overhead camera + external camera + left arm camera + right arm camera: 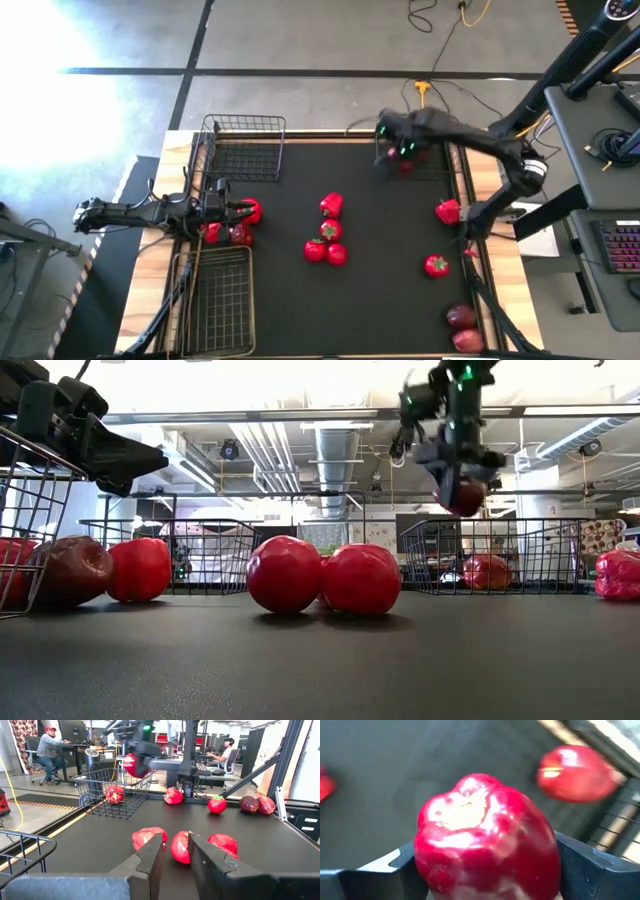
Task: Sort produce into baskets
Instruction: Put the apple into the right black wire basket
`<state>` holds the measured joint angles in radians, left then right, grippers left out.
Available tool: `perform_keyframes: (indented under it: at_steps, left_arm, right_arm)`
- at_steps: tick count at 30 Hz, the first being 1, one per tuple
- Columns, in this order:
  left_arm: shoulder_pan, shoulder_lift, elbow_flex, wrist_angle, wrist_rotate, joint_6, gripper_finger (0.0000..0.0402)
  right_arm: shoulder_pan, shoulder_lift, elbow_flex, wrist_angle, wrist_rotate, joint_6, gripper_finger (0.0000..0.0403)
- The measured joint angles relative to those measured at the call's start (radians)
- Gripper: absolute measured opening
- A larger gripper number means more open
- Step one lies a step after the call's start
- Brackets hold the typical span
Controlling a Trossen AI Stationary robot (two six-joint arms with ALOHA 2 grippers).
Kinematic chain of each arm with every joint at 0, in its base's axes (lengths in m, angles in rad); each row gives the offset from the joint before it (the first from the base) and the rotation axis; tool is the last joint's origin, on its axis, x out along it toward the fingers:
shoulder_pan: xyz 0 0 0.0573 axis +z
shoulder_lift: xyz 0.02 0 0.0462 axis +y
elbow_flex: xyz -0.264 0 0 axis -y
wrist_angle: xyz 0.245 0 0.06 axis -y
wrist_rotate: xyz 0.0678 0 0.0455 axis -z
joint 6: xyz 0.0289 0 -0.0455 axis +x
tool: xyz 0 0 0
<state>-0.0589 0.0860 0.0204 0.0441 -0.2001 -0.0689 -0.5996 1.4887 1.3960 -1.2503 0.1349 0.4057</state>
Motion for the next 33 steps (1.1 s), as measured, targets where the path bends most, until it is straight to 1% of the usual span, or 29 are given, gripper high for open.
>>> perform_keyframes:
  at_steps: [3, 5, 8, 10, 18, 24, 27, 30, 33]
  left_arm:
    - [0.000, 0.000, 0.000, 0.000, 0.000, 0.000, 0.0077]
    - [0.000, 0.000, 0.000, 0.000, 0.000, 0.000, 0.0077]
    - [0.000, 0.000, 0.000, 0.000, 0.000, 0.000, 0.0077]
    - [0.000, 0.000, 0.000, 0.000, 0.000, 0.000, 0.0077]
    - [0.000, 0.000, 0.000, 0.000, 0.000, 0.000, 0.0077]
    - [0.000, 0.000, 0.000, 0.000, 0.000, 0.000, 0.0077]
    - [0.000, 0.000, 0.000, 0.000, 0.000, 0.000, 0.0077]
    - [0.000, 0.000, 0.000, 0.000, 0.000, 0.000, 0.0077]
    - [0.000, 0.000, 0.000, 0.000, 0.000, 0.000, 0.0077]
  right_arm:
    - [-0.144, 0.000, -0.019, 0.005, 0.000, -0.014, 0.0312]
    - [-0.218, 0.000, -0.034, 0.013, 0.000, -0.016, 0.0314]
    - [-0.304, 0.000, -0.059, 0.030, 0.000, -0.032, 0.0322]
    - [-0.337, 0.001, -0.078, 0.046, 0.000, -0.036, 0.0324]
    - [-0.365, 0.001, -0.142, 0.078, -0.004, -0.053, 0.0322]
    - [-0.363, 0.002, -0.205, 0.146, -0.015, -0.015, 0.0322]
    - [-0.363, 0.002, -0.251, 0.152, -0.019, -0.005, 0.0322]
    - [-0.363, 0.002, -0.307, 0.171, -0.045, 0.006, 0.0322]
    - [-0.367, 0.002, -0.360, 0.224, -0.055, 0.022, 0.0322]
